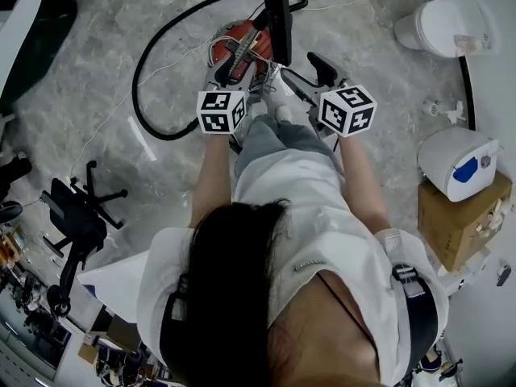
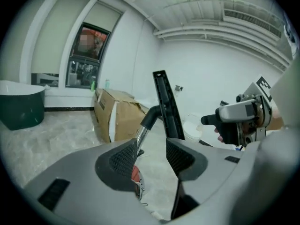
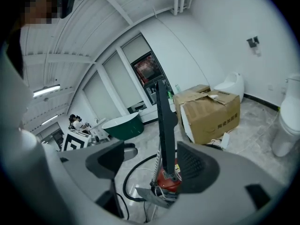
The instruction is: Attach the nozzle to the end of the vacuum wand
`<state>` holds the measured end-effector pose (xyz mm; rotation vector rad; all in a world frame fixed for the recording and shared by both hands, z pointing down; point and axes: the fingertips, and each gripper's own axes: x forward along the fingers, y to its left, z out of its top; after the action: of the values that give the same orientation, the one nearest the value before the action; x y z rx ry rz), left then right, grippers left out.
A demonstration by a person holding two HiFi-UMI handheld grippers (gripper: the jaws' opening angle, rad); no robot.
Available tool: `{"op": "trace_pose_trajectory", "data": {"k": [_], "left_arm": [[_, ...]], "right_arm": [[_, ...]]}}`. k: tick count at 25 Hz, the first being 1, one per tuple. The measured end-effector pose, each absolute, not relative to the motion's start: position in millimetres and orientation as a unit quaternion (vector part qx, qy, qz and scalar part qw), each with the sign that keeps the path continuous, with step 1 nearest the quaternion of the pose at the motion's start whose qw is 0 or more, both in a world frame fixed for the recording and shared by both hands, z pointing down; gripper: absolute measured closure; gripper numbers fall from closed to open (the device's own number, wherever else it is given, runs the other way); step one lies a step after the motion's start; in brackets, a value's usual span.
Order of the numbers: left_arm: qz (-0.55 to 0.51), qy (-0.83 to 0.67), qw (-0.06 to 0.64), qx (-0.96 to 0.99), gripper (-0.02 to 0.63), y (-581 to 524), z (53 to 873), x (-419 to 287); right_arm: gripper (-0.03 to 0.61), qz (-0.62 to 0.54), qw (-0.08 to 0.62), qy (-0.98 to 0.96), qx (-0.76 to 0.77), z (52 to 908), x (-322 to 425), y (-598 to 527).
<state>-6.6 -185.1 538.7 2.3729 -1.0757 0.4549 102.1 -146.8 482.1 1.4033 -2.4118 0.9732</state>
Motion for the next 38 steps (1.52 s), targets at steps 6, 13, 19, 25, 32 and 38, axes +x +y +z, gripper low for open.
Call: {"op": "trace_pose_trajectory", "data": {"k": [6,13,19,25,32,38], "left_arm": [[0.132,-0.422,0.214,0.871,0.581,-169.7,502.8,-0.5],[0.109,-0.423,0.211,0.874,0.612,-152.9,479.7,1.4],[0.114,-0.425,0.193,0.877,0.612,-140.2,467.8,11.6],[0.105,-0.436,0.193,0.873,0.612,-136.5,453.7,9.1],[0.099,-0.439,0.186,0.873,0.612,-131.4,441.6,10.3],[0.093,-0.446,0.179,0.872,0.612,-127.5,437.7,10.9]], "right_arm": [[0.234,0.312,0.090,-0.819,0.472,474.8,95.7,-139.8],[0.430,0.284,0.089,-0.820,0.489,463.8,97.2,-132.6],[0.555,0.271,0.085,-0.804,0.523,457.1,107.0,-132.5],[0.563,0.253,0.107,-0.798,0.537,454.1,104.8,-131.2],[0.565,0.235,0.125,-0.808,0.526,450.8,91.4,-124.5],[0.565,0.225,0.145,-0.815,0.514,453.0,81.1,-120.5]]}}
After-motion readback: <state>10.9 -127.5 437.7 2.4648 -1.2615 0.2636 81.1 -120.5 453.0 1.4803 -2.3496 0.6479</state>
